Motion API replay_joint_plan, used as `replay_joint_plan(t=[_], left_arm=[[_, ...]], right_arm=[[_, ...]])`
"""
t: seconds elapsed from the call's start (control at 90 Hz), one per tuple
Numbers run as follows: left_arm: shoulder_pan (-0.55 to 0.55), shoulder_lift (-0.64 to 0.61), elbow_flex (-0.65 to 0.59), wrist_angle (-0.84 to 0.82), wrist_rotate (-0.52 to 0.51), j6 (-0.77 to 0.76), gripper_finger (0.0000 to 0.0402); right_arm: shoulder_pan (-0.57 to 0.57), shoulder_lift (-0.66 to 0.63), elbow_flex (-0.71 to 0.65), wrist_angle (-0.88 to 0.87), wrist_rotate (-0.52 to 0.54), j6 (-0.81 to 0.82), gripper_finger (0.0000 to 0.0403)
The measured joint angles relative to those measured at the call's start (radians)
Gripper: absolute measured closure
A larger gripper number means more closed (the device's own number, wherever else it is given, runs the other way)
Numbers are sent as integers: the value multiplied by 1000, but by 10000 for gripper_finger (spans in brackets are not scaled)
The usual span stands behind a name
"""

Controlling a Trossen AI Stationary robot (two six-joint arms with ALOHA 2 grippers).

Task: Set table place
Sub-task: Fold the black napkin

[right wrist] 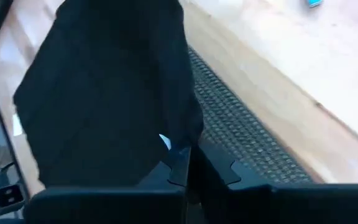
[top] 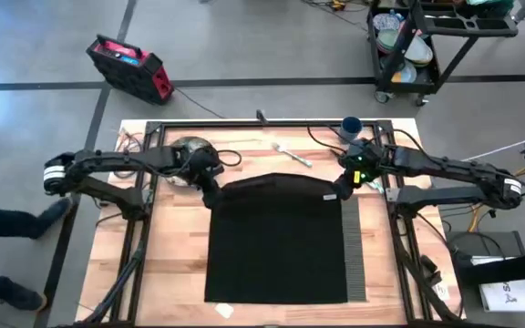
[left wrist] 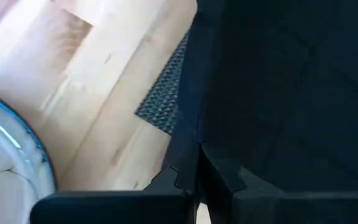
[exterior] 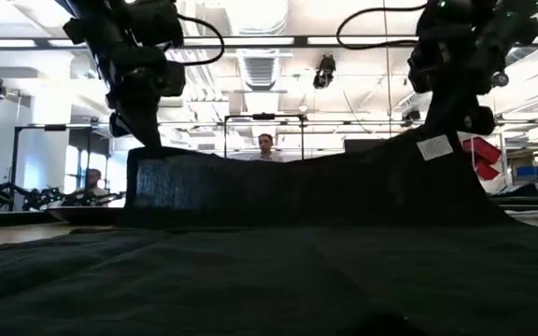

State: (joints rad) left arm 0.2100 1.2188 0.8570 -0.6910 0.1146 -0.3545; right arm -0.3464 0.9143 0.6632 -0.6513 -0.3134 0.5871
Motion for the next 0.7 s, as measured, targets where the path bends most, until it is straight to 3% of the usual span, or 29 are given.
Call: replay_joint_plan(t=[0.7], left_arm=[[-217,-108,0,2,-56,-216,401]], right_arm=[[238,-29,52,-5,45,148,403]])
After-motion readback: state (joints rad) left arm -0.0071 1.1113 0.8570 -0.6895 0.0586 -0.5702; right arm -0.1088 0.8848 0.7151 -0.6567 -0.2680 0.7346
